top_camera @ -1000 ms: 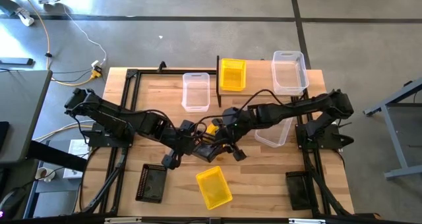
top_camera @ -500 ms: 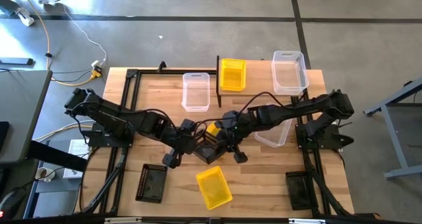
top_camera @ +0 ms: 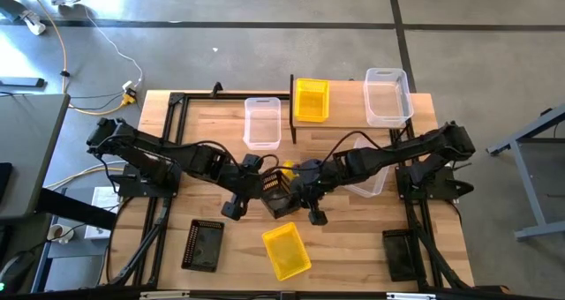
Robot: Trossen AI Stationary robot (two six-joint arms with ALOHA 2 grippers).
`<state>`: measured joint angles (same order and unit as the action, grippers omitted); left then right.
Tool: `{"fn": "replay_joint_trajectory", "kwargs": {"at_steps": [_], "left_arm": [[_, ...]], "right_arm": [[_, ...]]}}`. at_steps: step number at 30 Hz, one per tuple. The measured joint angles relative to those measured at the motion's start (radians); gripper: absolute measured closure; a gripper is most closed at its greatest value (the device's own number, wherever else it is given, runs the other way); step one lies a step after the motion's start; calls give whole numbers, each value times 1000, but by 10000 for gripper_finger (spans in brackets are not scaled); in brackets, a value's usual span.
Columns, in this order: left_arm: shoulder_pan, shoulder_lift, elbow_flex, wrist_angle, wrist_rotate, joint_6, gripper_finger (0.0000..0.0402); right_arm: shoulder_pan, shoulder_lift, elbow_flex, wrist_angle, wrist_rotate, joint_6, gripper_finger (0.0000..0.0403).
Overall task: Stack baskets on shelf by color
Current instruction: Put the top black bin on the shelf
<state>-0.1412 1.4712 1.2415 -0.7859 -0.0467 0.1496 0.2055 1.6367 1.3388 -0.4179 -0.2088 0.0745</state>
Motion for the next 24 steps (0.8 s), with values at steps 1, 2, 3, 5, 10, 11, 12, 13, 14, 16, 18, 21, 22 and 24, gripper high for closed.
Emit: {"fn": "replay_joint_trajectory", "kwargs": {"at_steps": [1, 2, 3, 5, 10, 11, 12, 13, 14, 16, 18, 21, 22, 24], "left_arm": [[0, 0, 0, 0, 1, -8, 317], [-1, 0, 0, 0, 1, -16, 306], [-1, 0, 0, 0, 1, -20, 294], [-1, 0, 0, 0, 1, -27, 271], [-2, -1, 0, -17, -42, -27, 222], [-2, -1, 0, -22, -58, -26, 215], [-2, -1, 0, -26, -73, -26, 208], [-1, -1, 0, -30, -89, -26, 202], [-1, -1, 0, -31, -106, -26, 198], [-1, -1, 0, -35, -142, -26, 192], [-1, -1, 0, -40, -181, -26, 191], [-1, -1, 0, -49, -225, -27, 193], [-1, -1, 0, -50, -234, -26, 195], [-1, -1, 0, -48, -254, -26, 199]], "right_arm": [[5, 0, 0, 0, 10, 17, 402], [11, 0, 0, -1, 20, 35, 402], [16, 0, 0, -1, 30, 52, 402], [27, 0, 0, -3, 48, 80, 402], [51, 0, 0, -25, 105, 160, 403], [55, 0, 0, -30, 111, 178, 403], [58, 0, 0, -37, 121, 193, 403], [64, 0, 0, -41, 131, 207, 403], [69, 0, 0, -42, 138, 218, 403], [78, 0, 0, -49, 147, 241, 403], [90, -5, 0, -66, 151, 261, 403], [110, -22, 0, -90, 177, 281, 403], [116, -30, 0, -99, 187, 285, 403], [128, -48, 0, -105, 217, 285, 403]]}}
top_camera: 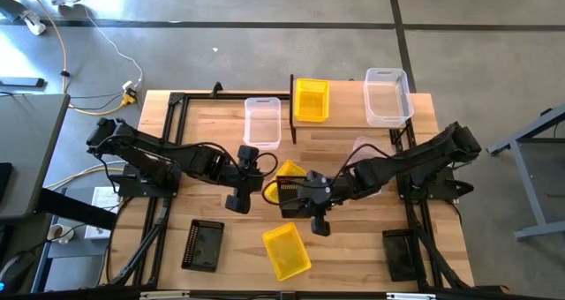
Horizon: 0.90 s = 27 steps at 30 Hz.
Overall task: Stack baskets on shelf by color
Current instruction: Put the top black bin on the shelf
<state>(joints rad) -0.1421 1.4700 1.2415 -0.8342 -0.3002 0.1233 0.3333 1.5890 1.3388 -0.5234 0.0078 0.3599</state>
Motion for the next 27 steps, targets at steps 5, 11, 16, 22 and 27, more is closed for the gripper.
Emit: {"fn": "replay_joint_trajectory", "kwargs": {"at_steps": [5, 11, 16, 22, 27], "left_arm": [[13, 0, 0, 2, -49, -22, 206], [69, -2, 0, 3, -56, -84, 209], [132, -2, 0, 9, -54, -139, 209], [209, -2, 0, 35, -52, -148, 209], [266, -2, 0, 71, -26, -158, 209]], "right_arm": [[29, -67, 0, -76, 115, 0, 403], [50, -174, 0, -209, 282, -29, 403], [44, -276, 0, -310, 401, -111, 403], [-2, -393, 0, -412, 544, -246, 403], [-76, -487, -29, -427, 562, -357, 403]]}}
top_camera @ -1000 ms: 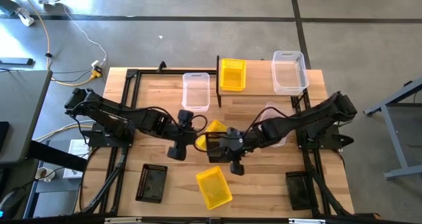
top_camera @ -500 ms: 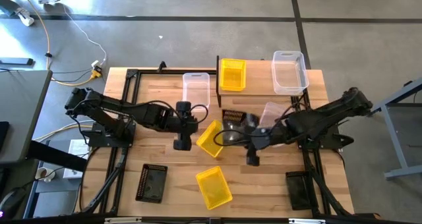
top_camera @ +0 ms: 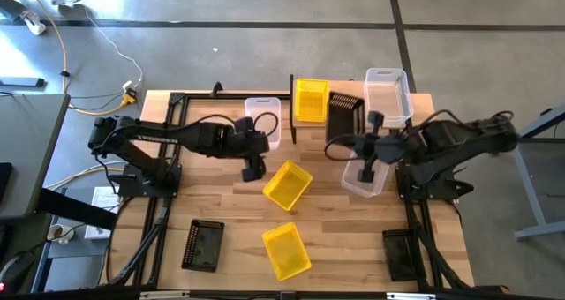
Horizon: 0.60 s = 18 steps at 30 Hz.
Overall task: Stack baskets on shelf by color
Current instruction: Put the top black bin on the shelf
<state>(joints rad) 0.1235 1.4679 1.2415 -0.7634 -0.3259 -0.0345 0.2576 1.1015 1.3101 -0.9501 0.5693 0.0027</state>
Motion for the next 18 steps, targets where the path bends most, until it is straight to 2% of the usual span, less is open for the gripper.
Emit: {"fn": "replay_joint_trajectory", "kwargs": {"at_steps": [8, 14, 18], "left_arm": [[69, 0, 0, 49, 38, 0, 209], [101, 0, 0, 59, 38, 0, 209], [109, 0, 0, 59, 37, -11, 209]], "right_arm": [[-149, -140, -181, 127, -14, -256, 403], [-281, -201, -276, 213, -173, -393, 403], [-372, -198, -316, 223, -210, -458, 403]]}}
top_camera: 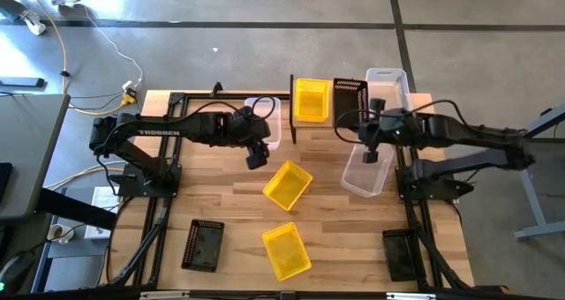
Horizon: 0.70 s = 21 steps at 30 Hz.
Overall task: Stack baskets on shelf by color
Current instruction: Put the top black bin on the shelf
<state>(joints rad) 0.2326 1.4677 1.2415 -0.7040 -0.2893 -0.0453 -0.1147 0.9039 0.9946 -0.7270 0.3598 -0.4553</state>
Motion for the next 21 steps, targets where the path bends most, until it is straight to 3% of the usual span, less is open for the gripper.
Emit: {"fn": "replay_joint_trajectory", "kwargs": {"at_steps": [11, 21], "left_arm": [[4, 0, 0, 8, -6, -30, 209], [4, 0, 0, 8, -10, -31, 209]], "right_arm": [[-197, 36, -30, 0, -187, -104, 403], [-292, 150, -30, -9, -216, -122, 403]]}}
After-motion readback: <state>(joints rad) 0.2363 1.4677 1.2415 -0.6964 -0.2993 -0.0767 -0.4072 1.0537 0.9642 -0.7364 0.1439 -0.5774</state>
